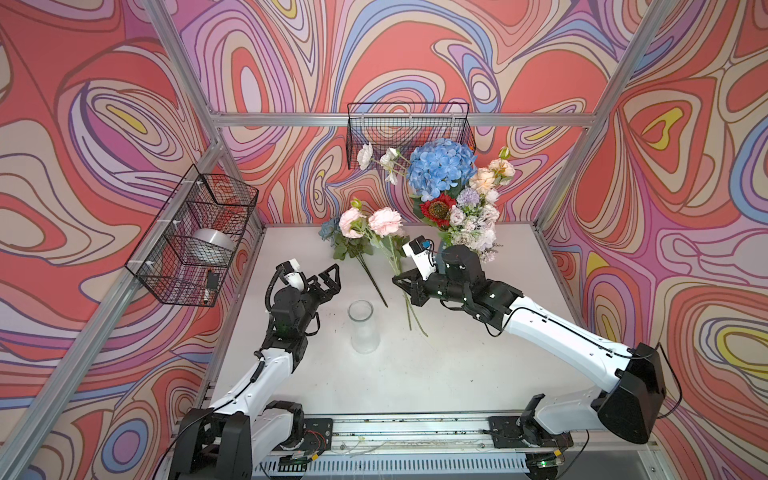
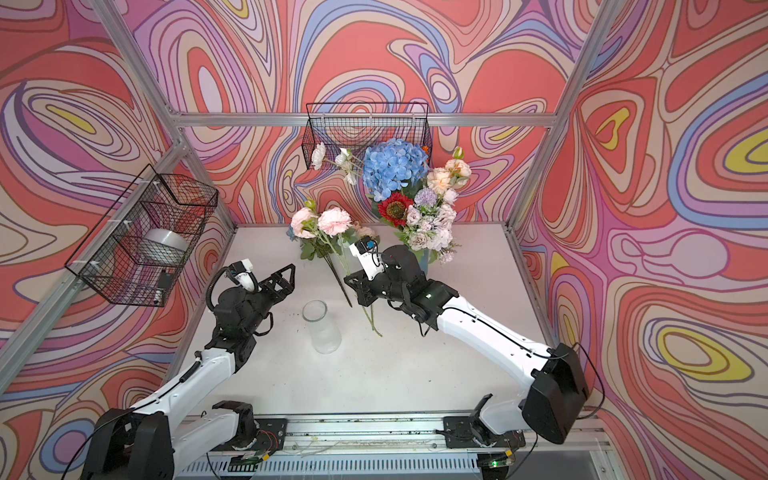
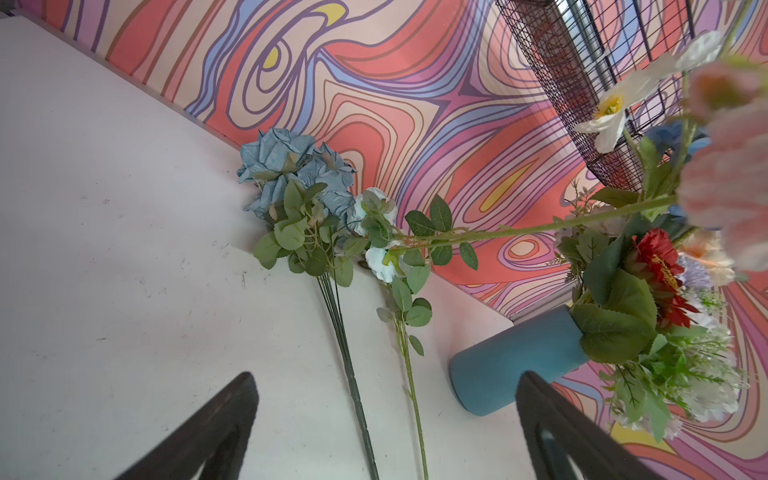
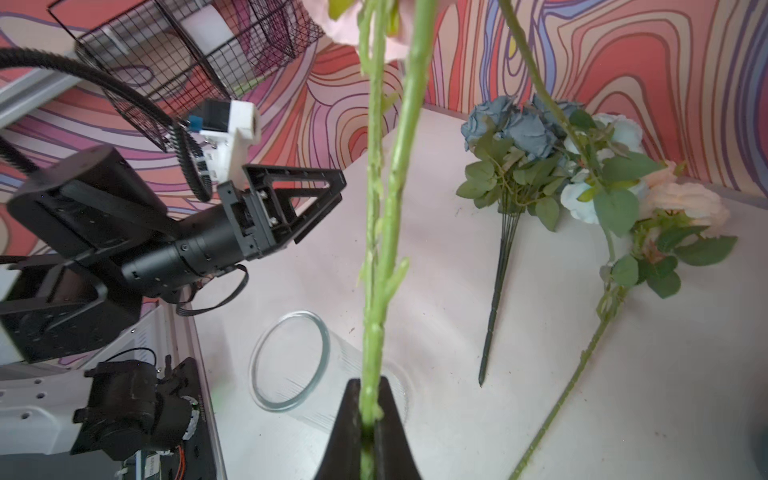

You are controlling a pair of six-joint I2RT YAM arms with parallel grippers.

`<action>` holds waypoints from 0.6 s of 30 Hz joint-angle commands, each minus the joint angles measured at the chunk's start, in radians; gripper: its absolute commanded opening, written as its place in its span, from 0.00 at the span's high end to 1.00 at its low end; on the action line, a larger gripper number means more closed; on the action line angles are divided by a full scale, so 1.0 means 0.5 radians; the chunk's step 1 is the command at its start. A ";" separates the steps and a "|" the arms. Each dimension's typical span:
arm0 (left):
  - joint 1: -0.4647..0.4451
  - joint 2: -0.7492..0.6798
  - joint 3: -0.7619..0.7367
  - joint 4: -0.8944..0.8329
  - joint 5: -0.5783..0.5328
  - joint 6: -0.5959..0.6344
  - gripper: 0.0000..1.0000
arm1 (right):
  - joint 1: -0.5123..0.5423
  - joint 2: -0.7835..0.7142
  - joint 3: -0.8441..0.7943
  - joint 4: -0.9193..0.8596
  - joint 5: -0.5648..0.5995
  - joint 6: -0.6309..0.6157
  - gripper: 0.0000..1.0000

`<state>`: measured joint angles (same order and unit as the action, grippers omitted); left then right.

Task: Arrange the flowers into the vase
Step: 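Lift the pink roses with the right gripper and carry them upward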

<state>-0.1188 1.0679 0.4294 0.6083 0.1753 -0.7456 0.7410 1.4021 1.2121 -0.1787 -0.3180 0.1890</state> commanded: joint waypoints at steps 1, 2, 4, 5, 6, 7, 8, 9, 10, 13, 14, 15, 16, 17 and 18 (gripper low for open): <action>-0.006 -0.022 -0.009 -0.005 -0.015 -0.029 0.00 | 0.004 0.046 0.115 0.139 -0.199 -0.002 1.00; -0.006 -0.024 -0.009 -0.007 -0.013 -0.031 0.00 | 0.005 0.056 0.137 0.159 -0.238 0.004 1.00; -0.008 -0.030 -0.010 -0.008 -0.013 -0.032 0.00 | 0.004 0.085 0.177 0.176 -0.276 0.003 1.00; -0.006 -0.036 -0.010 -0.016 -0.011 -0.031 0.00 | 0.003 0.101 0.194 0.191 -0.282 0.003 1.00; -0.008 -0.038 -0.011 -0.020 -0.012 -0.031 0.00 | 0.006 0.111 0.206 0.207 -0.292 -0.001 1.00; -0.007 -0.045 -0.011 -0.021 -0.013 -0.033 0.00 | 0.003 0.127 0.216 0.229 -0.302 -0.001 1.00; -0.007 -0.049 -0.008 -0.028 -0.014 -0.028 0.00 | 0.005 0.143 0.238 0.242 -0.310 -0.001 1.00; -0.005 -0.053 -0.005 -0.037 -0.017 -0.025 0.00 | 0.003 0.163 0.257 0.251 -0.327 0.002 1.00; -0.007 -0.061 -0.003 -0.048 -0.021 -0.022 0.00 | 0.006 0.181 0.282 0.260 -0.348 0.004 1.00; -0.008 -0.071 0.000 -0.065 -0.032 -0.015 0.00 | 0.006 0.220 0.330 0.330 -0.379 0.016 1.00; -0.008 -0.071 0.000 -0.064 -0.035 -0.015 0.00 | 0.006 0.232 0.346 0.353 -0.385 0.020 1.00; -0.007 -0.070 0.001 -0.066 -0.042 -0.018 0.00 | 0.006 0.249 0.366 0.376 -0.398 0.032 1.00; -0.006 -0.064 0.000 -0.065 -0.044 -0.026 0.00 | 0.006 0.271 0.392 0.393 -0.412 0.043 1.00; -0.005 -0.060 0.000 -0.066 -0.048 -0.033 0.00 | 0.009 0.283 0.409 0.425 -0.431 0.052 1.00; -0.004 -0.053 0.000 -0.065 -0.049 -0.039 0.00 | 0.009 0.297 0.422 0.469 -0.445 0.066 1.00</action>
<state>-0.1188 1.0473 0.4294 0.5823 0.1673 -0.7532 0.7410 1.5333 1.3838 -0.0280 -0.4995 0.2035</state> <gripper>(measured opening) 0.998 0.061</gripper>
